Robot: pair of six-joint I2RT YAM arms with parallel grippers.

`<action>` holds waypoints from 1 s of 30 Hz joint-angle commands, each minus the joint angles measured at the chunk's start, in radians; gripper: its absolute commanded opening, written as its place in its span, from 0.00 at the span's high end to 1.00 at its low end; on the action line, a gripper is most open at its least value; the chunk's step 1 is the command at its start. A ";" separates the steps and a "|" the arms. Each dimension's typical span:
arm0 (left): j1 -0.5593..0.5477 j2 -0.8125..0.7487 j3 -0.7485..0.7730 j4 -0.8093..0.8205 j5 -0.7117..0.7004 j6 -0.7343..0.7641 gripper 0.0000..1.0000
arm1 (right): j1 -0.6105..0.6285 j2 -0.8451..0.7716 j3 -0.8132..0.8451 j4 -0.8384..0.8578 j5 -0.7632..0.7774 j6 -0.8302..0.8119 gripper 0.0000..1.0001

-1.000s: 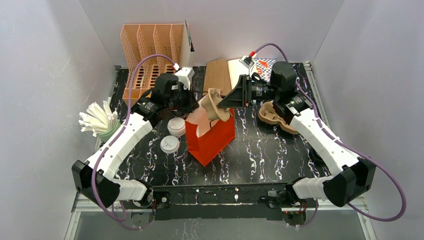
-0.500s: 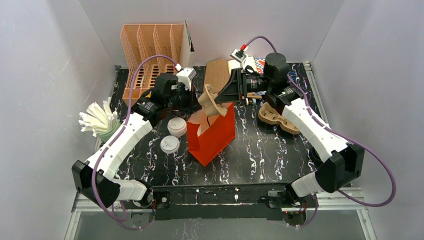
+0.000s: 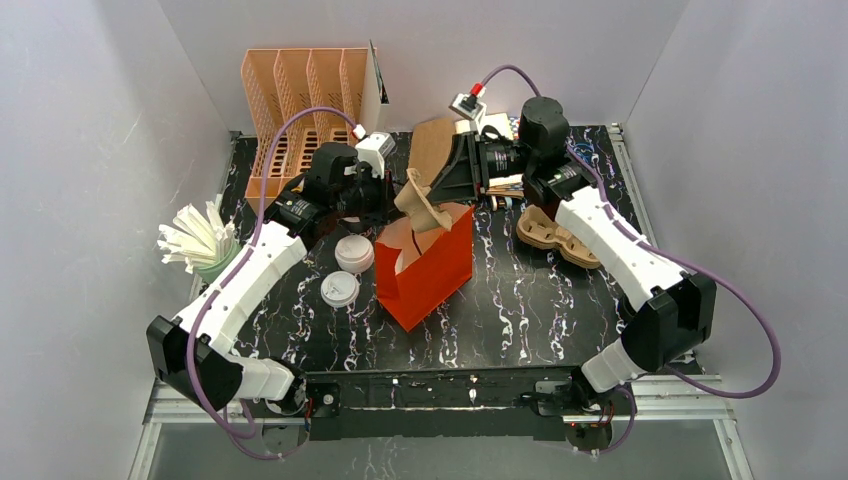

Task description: Pack the takeout coffee

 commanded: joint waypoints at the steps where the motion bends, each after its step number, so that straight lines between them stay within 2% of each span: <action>1: 0.005 0.002 0.037 -0.021 0.026 0.017 1.00 | 0.004 0.041 0.102 0.017 -0.035 -0.008 0.63; 9: 0.005 0.004 0.042 -0.021 0.026 0.031 1.00 | 0.003 0.088 0.056 0.057 0.013 0.110 0.65; 17: 0.005 -0.006 0.046 -0.032 -0.031 0.037 1.00 | -0.018 0.047 -0.019 -0.047 0.078 0.099 0.65; 19: 0.005 -0.016 0.047 -0.038 -0.047 0.049 1.00 | -0.025 0.032 -0.030 -0.110 0.103 0.036 0.65; 22: 0.005 -0.031 0.046 -0.047 -0.056 0.071 1.00 | -0.032 0.024 -0.023 -0.294 0.185 -0.097 0.65; 25: 0.005 -0.038 0.043 -0.057 -0.056 0.081 1.00 | -0.035 0.037 0.032 -0.474 0.306 -0.215 0.65; 30: 0.005 -0.038 0.040 -0.059 -0.030 0.090 1.00 | -0.032 0.057 0.127 -0.660 0.448 -0.333 0.65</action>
